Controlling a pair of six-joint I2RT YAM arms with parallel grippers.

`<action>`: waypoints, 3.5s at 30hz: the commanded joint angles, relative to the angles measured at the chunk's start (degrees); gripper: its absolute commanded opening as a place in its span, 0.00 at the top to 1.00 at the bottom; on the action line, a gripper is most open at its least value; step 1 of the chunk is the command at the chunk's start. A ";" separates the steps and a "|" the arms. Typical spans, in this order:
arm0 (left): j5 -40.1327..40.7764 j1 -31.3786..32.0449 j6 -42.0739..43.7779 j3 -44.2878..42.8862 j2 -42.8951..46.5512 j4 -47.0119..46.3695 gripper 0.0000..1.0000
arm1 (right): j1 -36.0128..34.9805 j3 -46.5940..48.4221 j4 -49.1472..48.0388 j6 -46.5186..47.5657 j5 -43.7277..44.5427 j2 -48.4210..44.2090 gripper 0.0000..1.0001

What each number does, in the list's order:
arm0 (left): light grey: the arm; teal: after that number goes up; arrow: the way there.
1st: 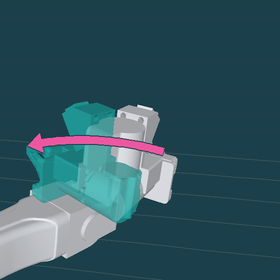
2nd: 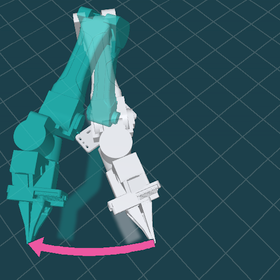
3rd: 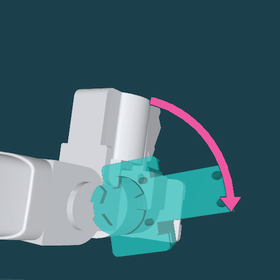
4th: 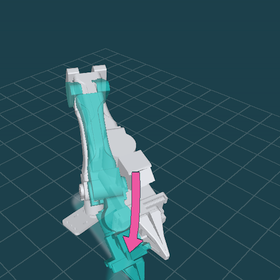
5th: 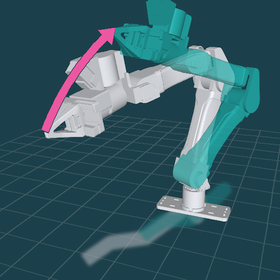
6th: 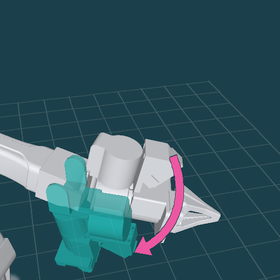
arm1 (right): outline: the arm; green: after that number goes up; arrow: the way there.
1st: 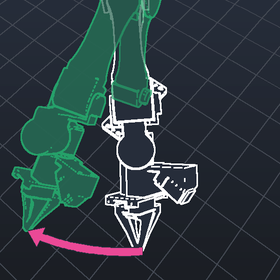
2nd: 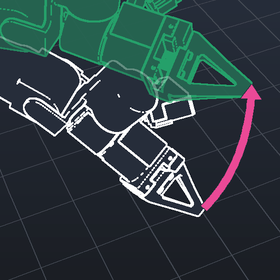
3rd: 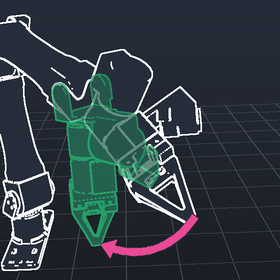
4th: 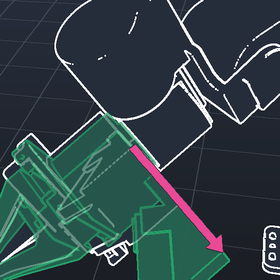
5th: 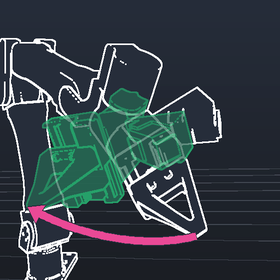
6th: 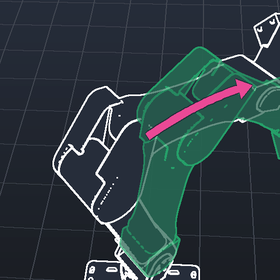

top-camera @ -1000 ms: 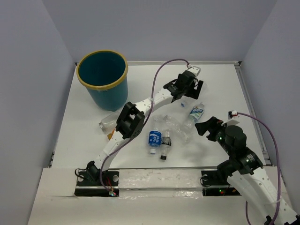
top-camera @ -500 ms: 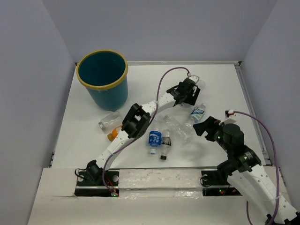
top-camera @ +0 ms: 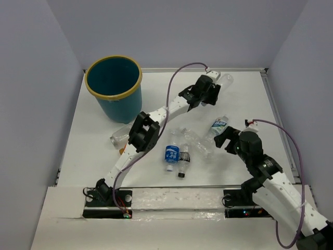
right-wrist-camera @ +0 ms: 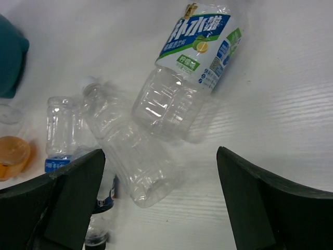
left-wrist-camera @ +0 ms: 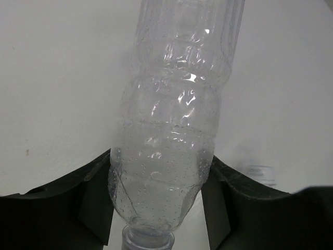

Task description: Put the plastic bottles in the bin

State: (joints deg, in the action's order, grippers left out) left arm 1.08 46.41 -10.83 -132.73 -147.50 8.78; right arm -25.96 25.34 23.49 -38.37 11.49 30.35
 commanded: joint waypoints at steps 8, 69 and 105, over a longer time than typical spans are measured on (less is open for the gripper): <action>2.33 -6.67 0.12 24.73 48.51 -13.96 0.53 | -0.15 8.31 -12.58 4.00 10.82 19.02 0.00; -3.27 -40.62 -11.67 60.29 85.95 -12.55 0.01 | 6.36 28.08 -22.25 14.11 15.60 35.07 0.51; -15.67 -20.05 -21.25 100.03 108.57 -1.30 0.01 | -23.70 126.09 -45.27 34.51 -10.96 109.12 0.50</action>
State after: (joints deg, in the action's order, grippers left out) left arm -9.06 25.63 -30.65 -33.34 -36.69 11.57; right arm -47.92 147.17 -10.11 -5.52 2.68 136.05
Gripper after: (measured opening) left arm 0.989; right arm 0.673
